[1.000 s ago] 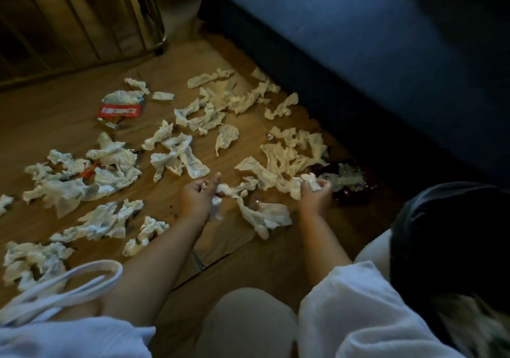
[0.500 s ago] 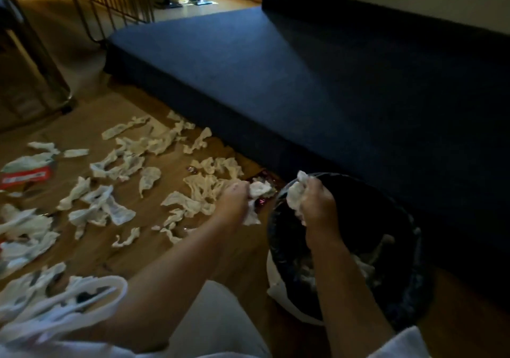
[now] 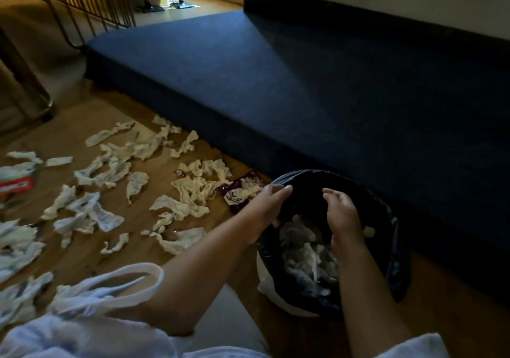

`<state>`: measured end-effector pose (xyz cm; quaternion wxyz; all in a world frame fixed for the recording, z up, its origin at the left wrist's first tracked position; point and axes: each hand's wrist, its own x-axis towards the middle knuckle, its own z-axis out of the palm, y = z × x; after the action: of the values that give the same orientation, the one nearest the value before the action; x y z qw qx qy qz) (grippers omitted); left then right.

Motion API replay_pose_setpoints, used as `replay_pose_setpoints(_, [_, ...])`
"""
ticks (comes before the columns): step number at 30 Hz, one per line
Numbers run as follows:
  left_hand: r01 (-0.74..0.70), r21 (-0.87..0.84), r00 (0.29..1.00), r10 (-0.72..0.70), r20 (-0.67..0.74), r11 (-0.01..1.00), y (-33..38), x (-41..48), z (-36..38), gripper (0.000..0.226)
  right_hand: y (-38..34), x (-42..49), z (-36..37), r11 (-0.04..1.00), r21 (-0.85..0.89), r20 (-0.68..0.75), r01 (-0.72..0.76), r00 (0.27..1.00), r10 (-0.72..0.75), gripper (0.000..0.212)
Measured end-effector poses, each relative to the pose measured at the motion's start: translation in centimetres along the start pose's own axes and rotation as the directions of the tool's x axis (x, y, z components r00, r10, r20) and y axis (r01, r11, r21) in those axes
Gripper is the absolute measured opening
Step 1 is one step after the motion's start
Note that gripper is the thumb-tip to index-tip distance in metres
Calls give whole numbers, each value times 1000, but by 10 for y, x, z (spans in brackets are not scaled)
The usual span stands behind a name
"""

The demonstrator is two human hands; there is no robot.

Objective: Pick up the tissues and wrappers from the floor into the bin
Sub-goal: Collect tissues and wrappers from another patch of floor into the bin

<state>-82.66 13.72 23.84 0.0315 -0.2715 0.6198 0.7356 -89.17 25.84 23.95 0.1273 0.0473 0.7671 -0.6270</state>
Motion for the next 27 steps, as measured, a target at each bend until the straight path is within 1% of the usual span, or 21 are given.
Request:
replay_pose_setpoints(2, [-56, 20, 998, 57, -28, 998, 3, -13, -22, 40, -6, -12, 22, 998, 3, 62, 59, 996, -59, 15])
replay_pose_setpoints(4, [-100, 46, 990, 104, -90, 994, 3, -32, -50, 34, -13, -29, 52, 992, -17, 176, 127, 977, -122, 15])
replay_pose_setpoints(7, [-122, 72, 966, 136, -222, 990, -6, -56, -102, 20, -16, -57, 104, 973, -43, 372, 226, 907, -194, 13])
replay_pose_setpoints(8, [-123, 78, 950, 140, -279, 989, -12, -62, -121, 20, -14, -65, 122, 968, -57, 439, 243, 877, -194, 12])
replay_pose_setpoints(9, [-115, 91, 929, 140, -342, 989, -18, -69, -140, 23, -11, -74, 141, 970, -69, 507, 235, 846, -168, 12])
replay_pose_setpoints(11, [-91, 61, 874, 109, -475, 994, -34, -80, -176, 26, 2, -87, 177, 978, -99, 624, 185, 777, -84, 16])
replay_pose_setpoints(13, [-94, -3, 815, 76, -574, 996, -56, -86, -210, 19, 20, -98, 217, 974, -173, 688, 145, 725, 14, 20])
replay_pose_setpoints(14, [-87, -27, 789, 52, -612, 996, -69, -87, -227, 15, 32, -99, 238, 967, -214, 700, 136, 712, 54, 21])
replay_pose_setpoints(16, [-67, -85, 736, -8, -677, 994, -98, -90, -258, 11, 64, -98, 279, 938, -311, 690, 153, 715, 112, 24])
replay_pose_setpoints(18, [-43, -143, 684, -75, -726, 989, -134, -92, -283, 12, 104, -87, 311, 898, -401, 667, 181, 730, 151, 21])
replay_pose_setpoints(19, [-17, -163, 661, -111, -742, 986, -154, -93, -293, 14, 126, -78, 325, 865, -455, 648, 211, 745, 159, 19])
replay_pose_setpoints(20, [16, -173, 640, -144, -755, 985, -174, -94, -300, 15, 146, -69, 334, 824, -510, 627, 246, 762, 160, 21])
replay_pose_setpoints(21, [50, -177, 621, -169, -766, 983, -193, -94, -306, 16, 165, -60, 342, 779, -565, 600, 272, 784, 161, 31])
replay_pose_setpoints(22, [83, -185, 602, -197, -774, 979, -213, -94, -312, 18, 181, -51, 348, 729, -624, 562, 281, 810, 168, 47])
replay_pose_setpoints(23, [113, -197, 579, -226, -784, 974, -232, -91, -318, 19, 191, -45, 352, 688, -676, 521, 265, 832, 192, 62])
replay_pose_setpoints(24, [139, -206, 551, -248, -797, 969, -251, -88, -323, 22, 199, -39, 356, 660, -712, 488, 239, 844, 221, 72])
replay_pose_setpoints(25, [162, -199, 529, -255, -809, 966, -270, -84, -328, 26, 207, -37, 359, 631, -742, 467, 228, 851, 241, 77])
replay_pose_setpoints(26, [184, -176, 515, -248, -820, 967, -287, -81, -331, 32, 216, -37, 362, 587, -770, 466, 252, 849, 247, 76])
replay_pose_setpoints(27, [211, -148, 508, -237, -828, 966, -302, -78, -336, 39, 227, -42, 364, 523, -788, 497, 325, 836, 230, 72])
